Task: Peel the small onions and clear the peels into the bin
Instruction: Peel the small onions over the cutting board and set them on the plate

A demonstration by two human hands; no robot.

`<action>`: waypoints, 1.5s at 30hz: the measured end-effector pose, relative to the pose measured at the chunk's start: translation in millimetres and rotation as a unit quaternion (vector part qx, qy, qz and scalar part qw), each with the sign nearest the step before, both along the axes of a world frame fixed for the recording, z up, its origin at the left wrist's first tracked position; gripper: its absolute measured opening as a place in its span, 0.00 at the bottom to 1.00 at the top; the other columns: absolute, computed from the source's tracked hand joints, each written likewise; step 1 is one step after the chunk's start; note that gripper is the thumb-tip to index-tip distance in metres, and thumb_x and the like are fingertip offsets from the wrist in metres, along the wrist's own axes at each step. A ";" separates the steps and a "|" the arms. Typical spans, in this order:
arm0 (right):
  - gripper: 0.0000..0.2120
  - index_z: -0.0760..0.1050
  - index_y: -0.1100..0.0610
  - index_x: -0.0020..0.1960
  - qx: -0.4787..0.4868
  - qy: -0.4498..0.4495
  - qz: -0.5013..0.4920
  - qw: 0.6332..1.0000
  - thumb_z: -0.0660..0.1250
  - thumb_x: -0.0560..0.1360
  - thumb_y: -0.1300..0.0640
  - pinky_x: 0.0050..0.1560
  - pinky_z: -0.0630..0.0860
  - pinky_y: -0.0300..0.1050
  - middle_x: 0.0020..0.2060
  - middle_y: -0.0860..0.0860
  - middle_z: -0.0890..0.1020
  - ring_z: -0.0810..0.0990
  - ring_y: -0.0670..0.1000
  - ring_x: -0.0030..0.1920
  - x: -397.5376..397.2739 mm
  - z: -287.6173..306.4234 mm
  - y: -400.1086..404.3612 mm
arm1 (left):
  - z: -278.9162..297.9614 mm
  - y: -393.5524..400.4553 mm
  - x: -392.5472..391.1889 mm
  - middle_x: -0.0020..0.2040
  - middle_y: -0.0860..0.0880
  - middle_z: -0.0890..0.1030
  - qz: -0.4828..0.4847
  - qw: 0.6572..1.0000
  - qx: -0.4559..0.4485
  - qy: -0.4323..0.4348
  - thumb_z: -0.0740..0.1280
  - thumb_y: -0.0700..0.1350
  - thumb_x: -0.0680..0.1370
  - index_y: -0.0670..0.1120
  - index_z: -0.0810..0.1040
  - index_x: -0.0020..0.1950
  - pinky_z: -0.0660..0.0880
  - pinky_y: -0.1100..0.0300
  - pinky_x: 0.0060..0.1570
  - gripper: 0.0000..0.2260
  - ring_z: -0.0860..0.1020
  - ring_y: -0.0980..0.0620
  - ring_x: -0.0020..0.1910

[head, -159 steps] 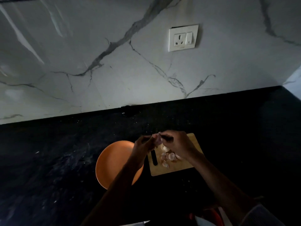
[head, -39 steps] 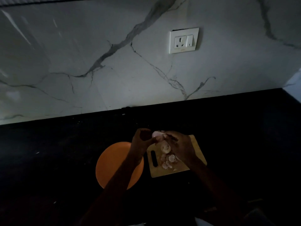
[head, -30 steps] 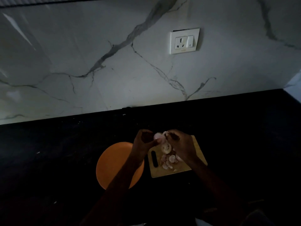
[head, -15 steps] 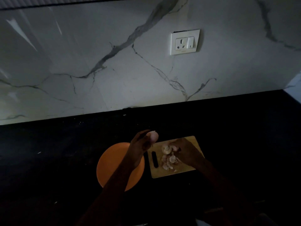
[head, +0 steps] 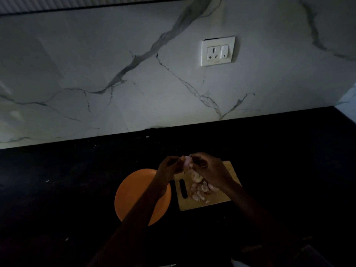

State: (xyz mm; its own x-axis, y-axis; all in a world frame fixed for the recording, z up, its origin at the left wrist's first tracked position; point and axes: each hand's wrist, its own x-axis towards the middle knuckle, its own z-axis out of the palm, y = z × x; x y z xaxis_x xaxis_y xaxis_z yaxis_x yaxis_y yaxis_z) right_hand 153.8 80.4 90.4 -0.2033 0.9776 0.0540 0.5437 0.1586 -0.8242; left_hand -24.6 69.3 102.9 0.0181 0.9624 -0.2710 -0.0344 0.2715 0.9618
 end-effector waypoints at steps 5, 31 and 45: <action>0.16 0.80 0.48 0.63 -0.013 0.010 0.004 1.000 0.73 0.75 0.54 0.50 0.73 0.24 0.51 0.40 0.84 0.79 0.29 0.49 -1.7 0.9 -1.1 | -4.0 -1.3 -3.2 0.33 0.55 0.81 -0.016 1.000 0.000 0.024 0.66 0.39 0.81 0.46 0.78 0.45 0.70 0.74 0.30 0.07 0.78 0.66 0.31; 0.17 0.81 0.54 0.56 0.012 0.054 -0.086 0.995 0.79 0.70 0.50 0.43 0.75 0.25 0.44 0.43 0.85 0.81 0.31 0.44 -17.5 -5.0 -9.7 | -39.3 4.6 1.0 0.51 0.47 0.85 0.069 0.996 0.035 0.053 0.76 0.44 0.75 0.48 0.82 0.52 0.80 0.53 0.53 0.08 0.83 0.48 0.53; 0.09 0.81 0.49 0.48 -0.005 0.020 -0.098 0.995 0.78 0.70 0.54 0.39 0.72 0.26 0.41 0.40 0.84 0.81 0.35 0.43 -14.4 -4.7 -5.5 | -45.2 1.2 0.2 0.50 0.44 0.84 0.059 0.997 0.050 0.005 0.73 0.39 0.77 0.41 0.81 0.54 0.79 0.63 0.45 0.07 0.83 0.50 0.49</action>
